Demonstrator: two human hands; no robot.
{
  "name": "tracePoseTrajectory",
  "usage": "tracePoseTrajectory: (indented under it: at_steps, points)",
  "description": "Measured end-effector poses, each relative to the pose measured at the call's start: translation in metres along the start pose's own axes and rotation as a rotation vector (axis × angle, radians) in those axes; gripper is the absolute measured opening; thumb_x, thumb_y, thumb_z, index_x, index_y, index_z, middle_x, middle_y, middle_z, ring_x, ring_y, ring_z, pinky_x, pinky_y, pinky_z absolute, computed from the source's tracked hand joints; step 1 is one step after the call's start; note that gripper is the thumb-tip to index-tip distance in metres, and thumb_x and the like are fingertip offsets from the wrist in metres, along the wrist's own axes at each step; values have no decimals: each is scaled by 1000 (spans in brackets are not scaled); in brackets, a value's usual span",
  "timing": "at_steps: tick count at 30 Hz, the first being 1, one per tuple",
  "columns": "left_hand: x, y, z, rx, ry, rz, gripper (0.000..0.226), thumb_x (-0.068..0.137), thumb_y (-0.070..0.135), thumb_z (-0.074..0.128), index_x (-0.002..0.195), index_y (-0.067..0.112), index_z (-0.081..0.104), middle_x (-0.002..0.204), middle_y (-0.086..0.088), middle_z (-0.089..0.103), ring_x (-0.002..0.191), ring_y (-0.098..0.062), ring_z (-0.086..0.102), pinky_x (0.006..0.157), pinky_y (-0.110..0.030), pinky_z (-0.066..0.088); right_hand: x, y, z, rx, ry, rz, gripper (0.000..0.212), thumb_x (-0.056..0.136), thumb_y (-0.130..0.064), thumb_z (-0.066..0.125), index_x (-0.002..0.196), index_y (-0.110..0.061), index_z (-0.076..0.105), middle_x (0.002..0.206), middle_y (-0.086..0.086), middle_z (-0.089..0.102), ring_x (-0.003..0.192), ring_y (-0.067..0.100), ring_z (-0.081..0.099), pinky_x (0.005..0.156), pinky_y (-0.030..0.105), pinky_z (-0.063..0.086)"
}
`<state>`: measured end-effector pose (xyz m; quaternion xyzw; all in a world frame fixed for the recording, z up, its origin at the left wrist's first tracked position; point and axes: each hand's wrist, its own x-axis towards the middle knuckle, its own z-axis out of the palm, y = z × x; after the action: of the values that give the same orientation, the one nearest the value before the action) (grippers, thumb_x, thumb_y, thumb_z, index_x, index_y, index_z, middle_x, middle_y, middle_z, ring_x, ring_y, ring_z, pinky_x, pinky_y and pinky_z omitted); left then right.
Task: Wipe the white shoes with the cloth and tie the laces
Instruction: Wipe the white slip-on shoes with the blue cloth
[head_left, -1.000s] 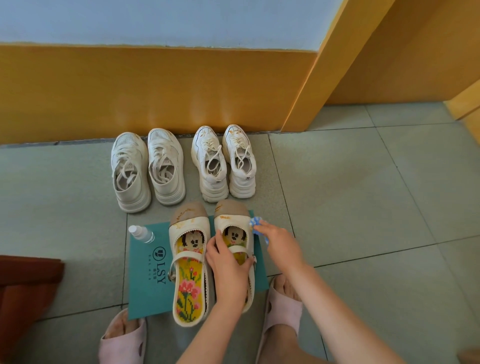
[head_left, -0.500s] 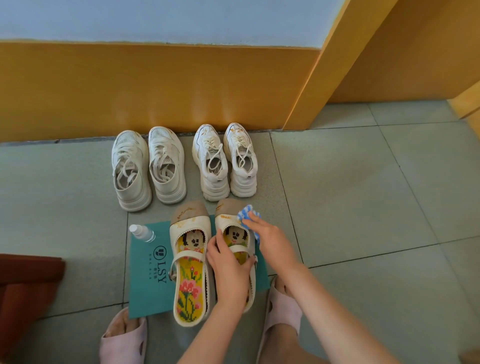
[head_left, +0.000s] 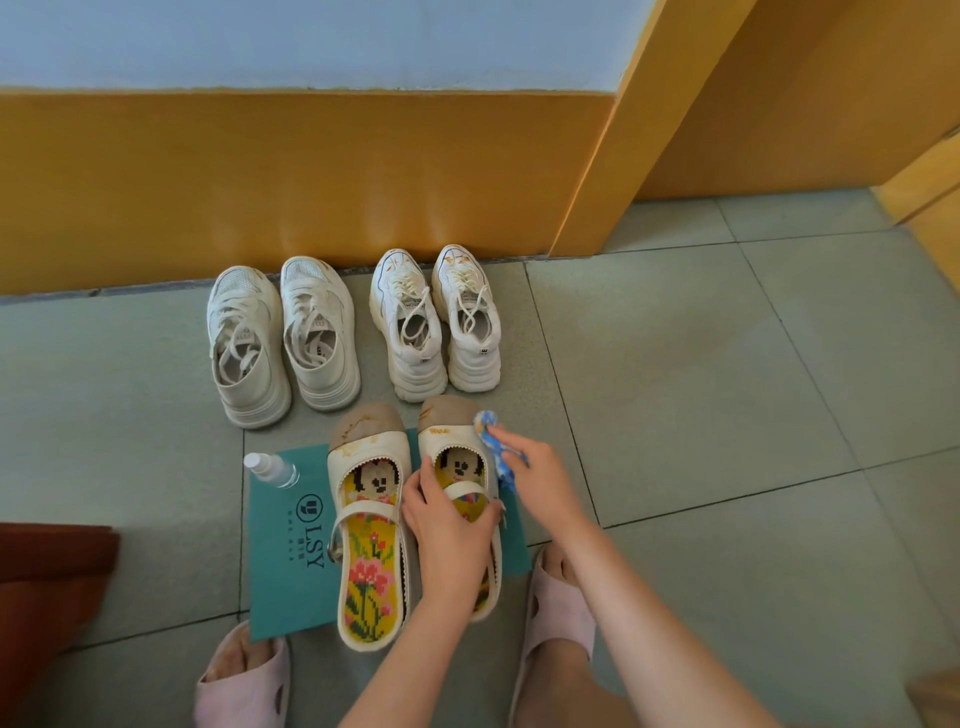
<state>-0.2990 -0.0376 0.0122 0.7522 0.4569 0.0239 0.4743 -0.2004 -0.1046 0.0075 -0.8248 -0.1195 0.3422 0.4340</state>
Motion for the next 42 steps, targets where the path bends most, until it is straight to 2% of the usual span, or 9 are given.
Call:
tracePoseTrajectory:
  at_steps: [5,12,17,21,29,31,34,38,42]
  points:
    - [2,-5,1,4,-5,12,90,75,21,75,146,13,20,141,-11,26,133,-25,24,111,-32,21,-29,24,2,103,17,51,38,98,-4,43,133,-16,52,133,-1,54,126,11,48,106,24,39]
    - [2,-2,0,-4,-10,11,83,79,15,72,145,10,21,143,-13,27,134,-27,24,111,-33,22,-69,32,16,133,73,116,38,98,-8,45,126,-33,53,125,-9,57,116,4,53,91,8,41]
    - [2,-1,-1,-9,-10,-2,83,78,15,72,145,10,22,143,-13,27,134,-28,25,111,-34,22,-105,27,29,221,156,103,40,97,1,44,134,-15,44,95,-16,53,85,-10,51,75,-2,38]
    - [2,-1,-1,6,-8,5,83,79,13,72,145,8,22,141,-14,28,133,-30,26,110,-35,24,-117,38,37,279,128,174,37,96,2,45,126,-16,58,116,-10,61,108,-1,56,91,7,43]
    - [1,6,-6,-2,-63,-37,91,75,20,76,145,8,19,143,-15,25,134,-30,24,111,-34,22,-138,39,3,235,-94,269,37,92,8,47,118,-16,57,105,0,64,93,2,62,74,7,46]
    - [-1,11,-11,23,-110,-51,97,74,25,77,146,8,15,145,-15,22,136,-29,21,112,-34,20,-133,28,-12,334,38,219,34,91,10,47,110,-16,57,100,4,62,77,-4,62,70,9,48]
    - [-9,22,-22,30,-67,19,90,81,27,70,148,9,12,150,-13,16,139,-28,17,114,-35,18,-113,5,-28,478,214,113,34,91,5,50,115,-18,55,110,2,64,89,2,65,85,20,51]
    - [-23,44,-45,-180,8,152,61,93,26,54,145,16,25,148,-2,24,136,-16,28,112,-33,27,-96,-29,-26,480,271,12,26,92,-5,55,112,-22,58,113,-1,65,101,11,63,84,20,49]
    - [-26,69,-73,-628,-296,-136,36,97,37,43,128,20,50,126,3,57,108,-7,56,88,-28,48,-83,-54,-11,508,284,15,12,92,-14,58,98,-25,58,109,7,67,96,18,65,77,30,51]
